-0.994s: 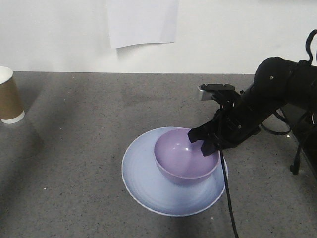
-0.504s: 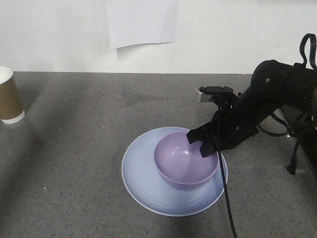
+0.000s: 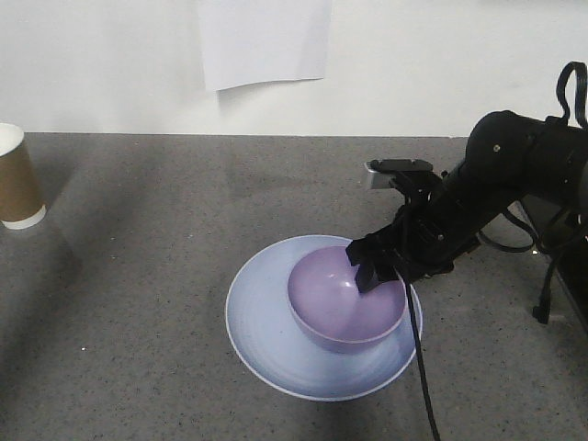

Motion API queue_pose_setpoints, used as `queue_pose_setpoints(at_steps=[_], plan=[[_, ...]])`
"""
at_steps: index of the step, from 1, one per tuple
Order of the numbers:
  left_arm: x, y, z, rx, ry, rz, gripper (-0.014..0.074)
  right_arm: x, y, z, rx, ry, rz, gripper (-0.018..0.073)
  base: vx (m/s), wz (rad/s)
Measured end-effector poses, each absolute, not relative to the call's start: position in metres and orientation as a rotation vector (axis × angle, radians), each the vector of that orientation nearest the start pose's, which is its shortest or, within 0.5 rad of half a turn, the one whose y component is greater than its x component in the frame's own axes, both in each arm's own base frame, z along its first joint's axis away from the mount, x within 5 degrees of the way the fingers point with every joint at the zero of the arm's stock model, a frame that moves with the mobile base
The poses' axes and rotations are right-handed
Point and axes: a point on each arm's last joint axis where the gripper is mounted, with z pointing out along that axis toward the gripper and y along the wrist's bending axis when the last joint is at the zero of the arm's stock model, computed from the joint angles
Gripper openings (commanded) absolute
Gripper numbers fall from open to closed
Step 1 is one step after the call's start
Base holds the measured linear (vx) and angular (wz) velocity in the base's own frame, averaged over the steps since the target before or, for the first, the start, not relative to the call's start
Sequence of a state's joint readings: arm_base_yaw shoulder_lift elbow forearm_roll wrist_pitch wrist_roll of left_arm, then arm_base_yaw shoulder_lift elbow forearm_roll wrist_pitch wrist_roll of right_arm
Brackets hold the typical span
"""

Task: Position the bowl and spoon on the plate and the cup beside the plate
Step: 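Lower the bowl onto the plate, open the right gripper and withdraw, then move the left gripper with the green spoon over the bowl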

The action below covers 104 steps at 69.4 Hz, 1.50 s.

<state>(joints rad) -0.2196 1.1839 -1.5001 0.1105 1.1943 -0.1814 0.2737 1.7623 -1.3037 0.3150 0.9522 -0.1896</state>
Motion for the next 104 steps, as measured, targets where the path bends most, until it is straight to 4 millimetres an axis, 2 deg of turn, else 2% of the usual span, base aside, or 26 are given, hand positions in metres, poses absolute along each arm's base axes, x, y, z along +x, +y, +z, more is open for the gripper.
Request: queue_pose_setpoints(at_steps=[12,27,39,40,49,58,70,88,97,104], plan=[[0.212,-0.038,0.453,0.043,2.355,-0.055,-0.0007,0.332,0.117,0.254,-0.452,2.798,0.413,0.0507,0.00,0.00],[0.212,-0.038,0.453,0.043,2.355,-0.055,-0.0007,0.310,0.106,0.302,-0.450,2.671,0.349,0.0507,0.00,0.00],[0.212,-0.038,0.453,0.047,2.354,-0.053,-0.0007,0.277,0.091,0.348,-0.423,2.570,0.274,0.0507,0.00,0.00],[0.212,-0.038,0.453,0.058,2.354,-0.049,-0.0007,0.266,0.086,0.360,-0.420,2.543,0.258,0.0507,0.00,0.00],[0.211,-0.040,0.453,0.105,2.356,-0.062,-0.0007,0.234,0.074,0.390,-0.404,2.455,0.210,0.0507,0.00,0.00],[0.212,-0.046,0.453,0.183,2.353,-0.121,-0.0007,0.209,0.062,0.411,-0.365,2.385,0.157,0.0507,0.00,0.00],[0.223,-0.063,0.447,0.366,2.340,-0.256,-0.0007,0.190,0.052,0.424,-0.332,2.329,0.115,0.0507,0.00,0.00],[0.267,-0.097,0.411,0.635,2.375,-0.449,-0.0008,0.187,0.051,0.426,-0.330,2.321,0.110,0.0507,0.00,0.00],[0.284,-0.131,0.386,0.792,2.369,-0.488,-0.0008,0.187,0.051,0.426,-0.322,2.323,0.113,0.0507,0.00,0.00],[0.288,-0.162,0.368,0.945,2.352,-0.508,-0.0008,0.187,0.051,0.426,-0.322,2.323,0.113,0.0507,0.00,0.00]])
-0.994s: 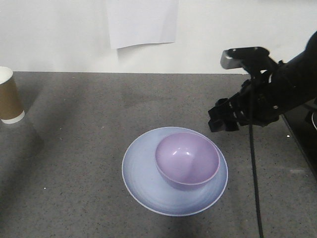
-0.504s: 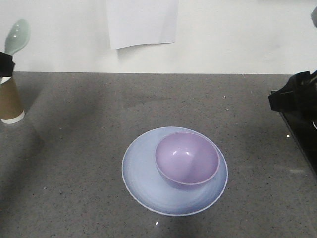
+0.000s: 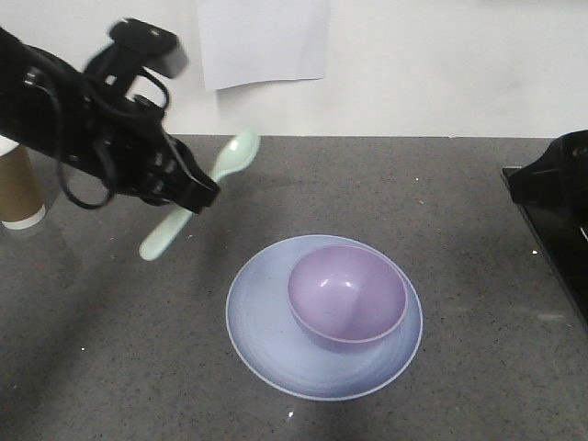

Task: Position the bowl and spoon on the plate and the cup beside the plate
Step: 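Move the left gripper with the green spoon over the bowl, then release the spoon into the bowl and lift the left gripper away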

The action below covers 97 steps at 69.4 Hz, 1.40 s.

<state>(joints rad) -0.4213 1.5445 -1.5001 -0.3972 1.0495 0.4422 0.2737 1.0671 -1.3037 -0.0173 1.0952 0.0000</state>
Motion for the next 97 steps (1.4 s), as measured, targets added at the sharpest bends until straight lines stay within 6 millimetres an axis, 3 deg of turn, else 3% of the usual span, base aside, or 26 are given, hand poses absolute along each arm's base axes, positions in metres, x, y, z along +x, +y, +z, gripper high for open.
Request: queue_pose_setpoints(at_steps=[9,22,34,54,69,97], plan=[[0.291,-0.199,0.347,1.113,2.340,-0.516,-0.0008,0.187,0.051,0.426,-0.322,2.324,0.113,0.0507,0.00,0.00],[0.297,-0.245,0.341,1.290,2.300,-0.451,-0.0008,0.187,0.051,0.426,-0.322,2.324,0.113,0.0507,0.00,0.00],[0.305,-0.266,0.329,1.359,2.383,-0.310,-0.0007,0.187,0.051,0.426,-0.322,2.324,0.113,0.0507,0.00,0.00],[0.312,-0.281,0.295,1.411,2.479,-0.262,-0.0003,0.187,0.051,0.426,-0.322,2.324,0.113,0.0507,0.00,0.00],[0.312,-0.284,0.290,1.403,2.501,-0.297,0.0034,0.186,0.051,0.426,-0.322,2.324,0.113,0.0507,0.00,0.00],[0.311,-0.283,0.290,1.399,2.525,-0.303,0.0302,0.186,0.051,0.426,-0.322,2.325,0.113,0.0507,0.00,0.00]])
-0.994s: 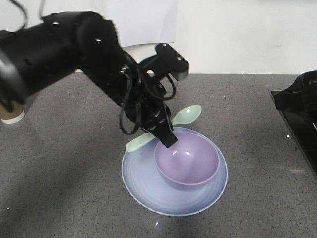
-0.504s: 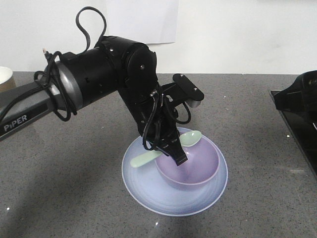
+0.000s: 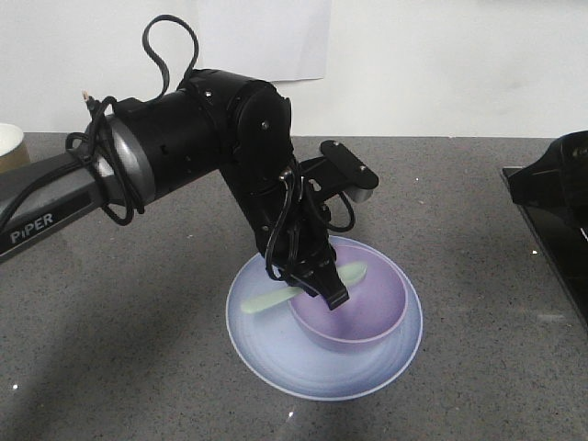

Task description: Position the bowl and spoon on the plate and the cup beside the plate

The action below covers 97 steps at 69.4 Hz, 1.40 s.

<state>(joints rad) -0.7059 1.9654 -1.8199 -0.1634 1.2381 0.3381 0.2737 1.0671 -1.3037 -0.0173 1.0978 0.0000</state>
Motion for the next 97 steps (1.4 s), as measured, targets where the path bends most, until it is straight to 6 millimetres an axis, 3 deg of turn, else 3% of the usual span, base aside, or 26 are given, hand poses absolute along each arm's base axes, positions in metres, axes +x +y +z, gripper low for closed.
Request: queue_pose_setpoints(at_steps=[13,44,60,75,86,97], plan=[[0.311,-0.283,0.290,1.388,2.532,-0.305,0.0388,0.186,0.051,0.426,-0.322,2.325,0.113,0.0507,0.00,0.00],[0.311,-0.283,0.291,1.339,2.560,-0.312,0.0398,0.186,0.051,0.426,-0.322,2.326,0.113,0.0507,0.00,0.00],[0.305,-0.268,0.324,1.271,2.485,-0.252,0.0398,0.186,0.051,0.426,-0.322,2.330,0.112,0.0507,0.00,0.00],[0.319,-0.211,0.367,1.029,2.458,-0.178,0.0398,0.186,0.051,0.426,-0.323,2.331,0.112,0.0507,0.00,0.00],[0.336,-0.144,0.394,0.749,2.461,-0.110,0.0398,0.186,0.051,0.426,-0.323,2.331,0.112,0.0507,0.00,0.00],[0.350,-0.083,0.406,0.471,2.473,-0.058,0.0398,0.186,0.051,0.425,-0.323,2.332,0.112,0.0507,0.00,0.00]])
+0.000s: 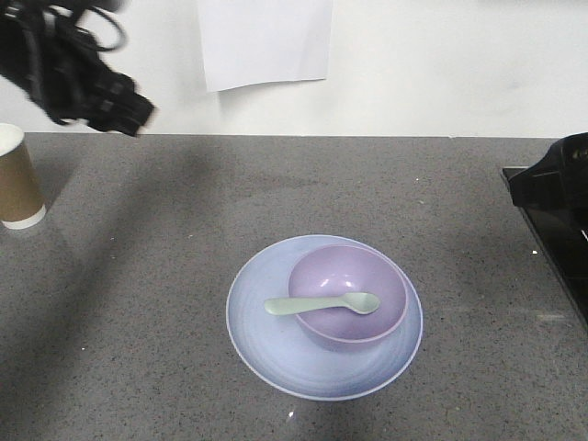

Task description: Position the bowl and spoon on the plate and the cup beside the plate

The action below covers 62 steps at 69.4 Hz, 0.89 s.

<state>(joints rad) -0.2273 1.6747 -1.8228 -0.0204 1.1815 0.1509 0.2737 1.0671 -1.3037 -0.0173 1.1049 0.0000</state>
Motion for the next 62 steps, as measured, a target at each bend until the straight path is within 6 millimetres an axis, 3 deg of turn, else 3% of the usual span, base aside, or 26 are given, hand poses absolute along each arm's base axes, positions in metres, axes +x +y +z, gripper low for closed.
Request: queue_pose_setpoints(at_steps=[19,35,52,62], plan=[[0.365,0.010,0.410,0.040,2.440,0.021,0.0398,0.186,0.051,0.425,-0.323,2.332,0.111,0.0507,0.00,0.00],[0.361,0.066,0.411,-0.157,2.409,0.091,0.0398,0.186,0.051,0.426,-0.323,2.331,0.110,0.0507,0.00,0.00],[0.368,0.101,0.397,-0.283,2.417,0.122,0.0398,0.186,0.051,0.426,-0.322,2.327,0.110,0.0507,0.00,0.00],[0.382,0.106,0.378,-0.297,2.449,0.111,0.0398,0.186,0.051,0.426,-0.322,2.325,0.111,0.0507,0.00,0.00]])
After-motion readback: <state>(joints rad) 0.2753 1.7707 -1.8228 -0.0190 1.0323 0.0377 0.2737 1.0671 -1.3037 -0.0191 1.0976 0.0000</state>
